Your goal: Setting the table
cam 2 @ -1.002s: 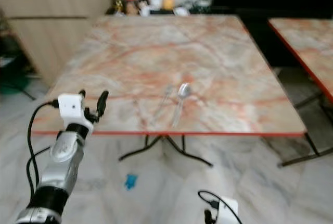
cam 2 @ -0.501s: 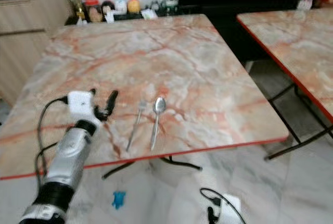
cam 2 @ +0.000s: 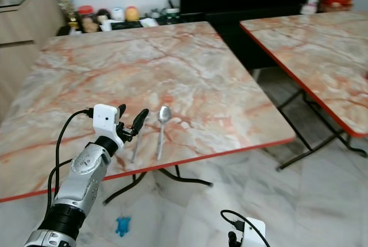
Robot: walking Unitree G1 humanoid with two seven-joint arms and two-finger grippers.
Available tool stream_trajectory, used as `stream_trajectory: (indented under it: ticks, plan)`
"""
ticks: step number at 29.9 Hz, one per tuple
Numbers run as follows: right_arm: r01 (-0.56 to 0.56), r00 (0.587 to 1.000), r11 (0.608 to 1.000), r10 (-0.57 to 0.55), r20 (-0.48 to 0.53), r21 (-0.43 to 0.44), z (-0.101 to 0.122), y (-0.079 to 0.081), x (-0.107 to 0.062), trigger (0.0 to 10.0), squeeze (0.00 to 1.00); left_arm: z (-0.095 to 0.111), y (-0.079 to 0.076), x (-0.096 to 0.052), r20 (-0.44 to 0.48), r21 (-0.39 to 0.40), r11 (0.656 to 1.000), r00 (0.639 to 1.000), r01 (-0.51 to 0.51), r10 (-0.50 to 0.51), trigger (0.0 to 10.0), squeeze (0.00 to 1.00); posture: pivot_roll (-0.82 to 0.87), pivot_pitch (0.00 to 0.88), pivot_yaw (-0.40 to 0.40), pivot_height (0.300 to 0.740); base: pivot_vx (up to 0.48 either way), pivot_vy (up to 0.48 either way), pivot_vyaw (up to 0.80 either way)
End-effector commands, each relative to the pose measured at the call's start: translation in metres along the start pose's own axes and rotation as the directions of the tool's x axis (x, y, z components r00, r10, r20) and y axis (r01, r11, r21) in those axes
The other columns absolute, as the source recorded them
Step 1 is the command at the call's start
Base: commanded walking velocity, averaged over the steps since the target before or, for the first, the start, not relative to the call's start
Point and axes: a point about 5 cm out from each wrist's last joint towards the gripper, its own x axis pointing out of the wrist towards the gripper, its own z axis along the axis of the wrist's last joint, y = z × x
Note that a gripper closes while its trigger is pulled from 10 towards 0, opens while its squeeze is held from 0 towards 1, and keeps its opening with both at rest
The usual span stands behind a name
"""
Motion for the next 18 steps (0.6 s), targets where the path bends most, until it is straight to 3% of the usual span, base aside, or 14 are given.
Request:
stream_trajectory:
  ticks: [1,9,18]
  plan:
    - [-0.002,1.0,1.0,0.002,-0.009,-0.006,-0.002,0.001,-0.001,10.0,0.0,0.006,0.002,0.002,0.005,0.01,1.0,1.0,0.0,0.0,10.0,0.0,0.04,0.01,0.001,0.74,0.0,0.0,0.0]
    - [-0.004,1.0,1.0,0.003,-0.011,-0.021,-0.002,0.001,0.0,10.0,0.0,0.004,0.002,0.001,-0.015,0.012,1.0,1.0,0.006,-0.005,10.0,0.0,0.04,0.012,0.001,0.74,0.0,0.0,0.0]
    - [-0.009,1.0,0.999,0.008,-0.013,-0.034,-0.002,0.001,0.0,10.0,0.0,0.007,-0.009,0.007,-0.108,0.086,0.994,0.992,0.069,-0.059,10.0,0.0,0.04,0.014,-0.001,0.74,0.0,0.0,0.0]
